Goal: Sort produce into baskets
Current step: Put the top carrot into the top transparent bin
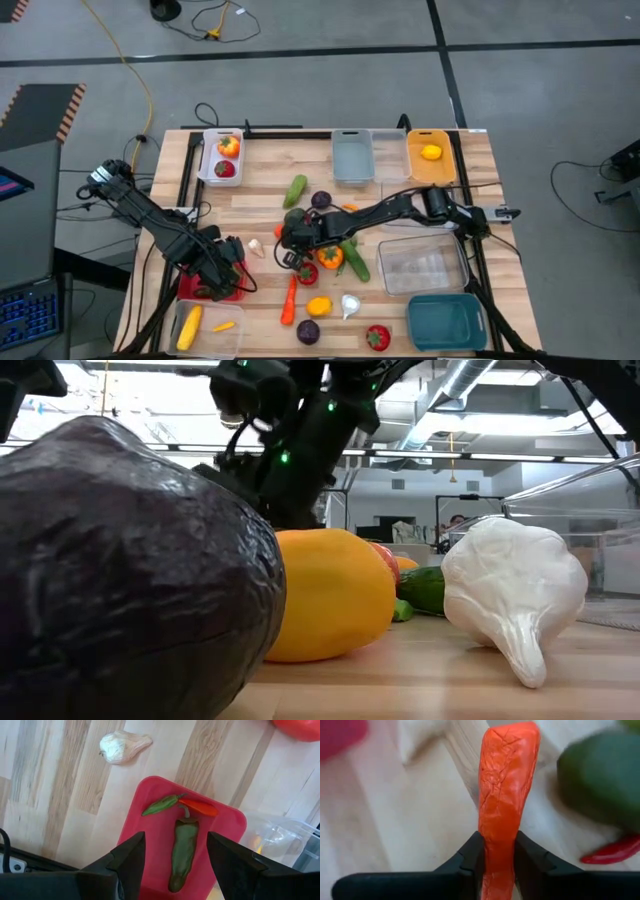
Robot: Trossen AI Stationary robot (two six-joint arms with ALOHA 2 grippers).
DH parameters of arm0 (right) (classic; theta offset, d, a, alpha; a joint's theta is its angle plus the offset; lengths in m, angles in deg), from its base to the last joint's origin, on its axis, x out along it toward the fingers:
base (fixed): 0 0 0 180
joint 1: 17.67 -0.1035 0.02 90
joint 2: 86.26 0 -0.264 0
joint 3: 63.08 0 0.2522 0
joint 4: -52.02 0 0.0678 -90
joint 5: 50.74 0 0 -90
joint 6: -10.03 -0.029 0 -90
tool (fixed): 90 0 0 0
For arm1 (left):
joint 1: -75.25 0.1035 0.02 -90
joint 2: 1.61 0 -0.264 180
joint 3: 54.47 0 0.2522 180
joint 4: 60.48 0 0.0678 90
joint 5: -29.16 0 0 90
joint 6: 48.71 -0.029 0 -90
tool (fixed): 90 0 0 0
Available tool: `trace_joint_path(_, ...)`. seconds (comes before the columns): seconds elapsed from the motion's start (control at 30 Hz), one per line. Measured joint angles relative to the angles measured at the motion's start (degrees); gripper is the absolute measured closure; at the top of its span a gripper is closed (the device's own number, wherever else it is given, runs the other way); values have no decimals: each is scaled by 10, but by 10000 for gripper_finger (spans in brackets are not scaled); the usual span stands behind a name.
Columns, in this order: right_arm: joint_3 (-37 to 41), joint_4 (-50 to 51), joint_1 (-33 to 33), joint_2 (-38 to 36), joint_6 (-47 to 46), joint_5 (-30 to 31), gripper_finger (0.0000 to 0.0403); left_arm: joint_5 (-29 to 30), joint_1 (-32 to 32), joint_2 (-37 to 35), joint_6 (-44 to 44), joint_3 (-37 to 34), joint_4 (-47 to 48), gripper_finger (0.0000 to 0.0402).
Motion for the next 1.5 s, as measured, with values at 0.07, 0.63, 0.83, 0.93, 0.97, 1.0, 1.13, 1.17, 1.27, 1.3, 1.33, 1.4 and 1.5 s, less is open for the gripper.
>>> trace_joint_path(0.07, 0, 3, 0, -18, 7, 0, 283, 0, 0, 0, 0, 0, 0, 202)
trace_joint_path(0.63, 0, 35, 4, -166, 170, 0, 289, 97, 0, 0, -17, 0, -10, 202)
trace_joint_path(0.83, 0, 41, -3, -210, 196, -2, 289, 269, 0, 0, -70, 0, -71, 202)
trace_joint_path(0.93, 0, 39, -6, -237, 196, -2, 289, 355, 0, 0, -106, 0, -96, 205)
trace_joint_path(0.97, 0, 39, -6, -246, 196, -2, 289, 379, 0, 0, -116, 0, -100, 207)
trace_joint_path(1.0, 0, 41, -6, -254, 196, -3, 289, 398, 0, 0, -125, 0, -102, 209)
trace_joint_path(1.13, 0, 59, -13, -286, 196, -8, 289, 418, 2, 0, -141, 0, -102, 218)
trace_joint_path(1.17, 0, 68, -15, -294, 196, -13, 289, 413, 3, 0, -141, 0, -102, 220)
trace_joint_path(1.27, 3, 99, -24, -312, 195, -17, 289, 389, 3, 0, -135, 0, -102, 221)
trace_joint_path(1.3, 11, 101, -26, -317, 191, -17, 289, 381, 3, 0, -132, 0, -102, 221)
trace_joint_path(1.33, 24, 104, -30, -324, 180, -18, 289, 375, 3, 0, -132, 0, -102, 221)
trace_joint_path(1.4, 53, 107, -34, -330, 156, -18, 289, 366, 3, 0, -131, 0, -103, 221)
trace_joint_path(1.5, 113, 98, -37, -333, 110, -19, 289, 364, 3, 0, -131, 0, -103, 221)
